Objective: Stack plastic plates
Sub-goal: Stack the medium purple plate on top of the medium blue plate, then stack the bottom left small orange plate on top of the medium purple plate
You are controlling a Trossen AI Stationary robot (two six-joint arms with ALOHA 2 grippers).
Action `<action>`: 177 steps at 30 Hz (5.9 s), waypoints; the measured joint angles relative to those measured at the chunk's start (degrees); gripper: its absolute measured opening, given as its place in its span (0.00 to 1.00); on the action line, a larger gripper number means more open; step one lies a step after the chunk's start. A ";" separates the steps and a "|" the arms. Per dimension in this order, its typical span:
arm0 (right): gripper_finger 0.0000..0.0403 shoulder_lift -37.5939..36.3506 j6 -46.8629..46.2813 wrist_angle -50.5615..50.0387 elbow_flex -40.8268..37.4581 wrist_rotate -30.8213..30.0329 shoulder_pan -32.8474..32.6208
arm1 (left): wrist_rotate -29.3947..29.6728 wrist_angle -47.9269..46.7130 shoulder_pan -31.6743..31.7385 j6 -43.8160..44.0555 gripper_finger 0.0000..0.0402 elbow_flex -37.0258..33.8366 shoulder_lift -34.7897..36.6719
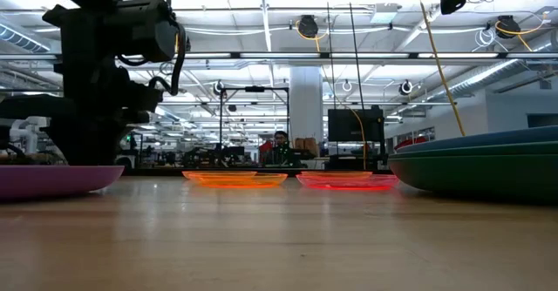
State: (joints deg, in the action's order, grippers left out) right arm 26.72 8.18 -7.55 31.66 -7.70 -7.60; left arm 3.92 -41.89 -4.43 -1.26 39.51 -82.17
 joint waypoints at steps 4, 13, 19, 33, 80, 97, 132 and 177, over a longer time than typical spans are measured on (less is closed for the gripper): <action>0.21 0.00 -0.02 0.00 0.00 0.01 0.01 | 0.85 -0.41 0.00 0.29 0.15 0.05 0.08; 0.21 0.00 -0.11 0.00 0.00 0.02 0.02 | 2.03 -4.76 -0.40 5.82 0.03 4.29 4.34; 0.21 -0.01 -1.91 0.00 0.00 0.00 0.02 | 10.92 -4.54 -2.20 8.87 0.03 8.84 10.64; 0.21 11.57 -11.79 10.10 0.00 -8.63 0.02 | 35.25 4.26 -10.01 17.15 0.03 10.38 19.36; 0.43 71.33 -21.02 31.24 30.71 -34.06 1.83 | 64.95 3.34 -6.25 15.72 0.03 10.40 19.12; 0.25 74.49 -16.59 40.76 30.67 -34.17 4.32 | 62.02 11.01 -6.29 12.24 0.05 10.40 19.12; 0.02 50.72 -36.32 -11.25 30.44 5.79 13.80 | 59.54 13.80 -10.79 6.42 0.35 10.44 20.36; 0.40 43.10 -44.94 -65.53 23.65 12.42 16.50 | 58.61 14.22 -11.34 7.12 0.35 10.40 20.31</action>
State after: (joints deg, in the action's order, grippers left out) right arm 69.82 -36.75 -73.08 55.31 4.72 8.91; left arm 62.53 -27.67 -15.77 5.86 49.91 -61.87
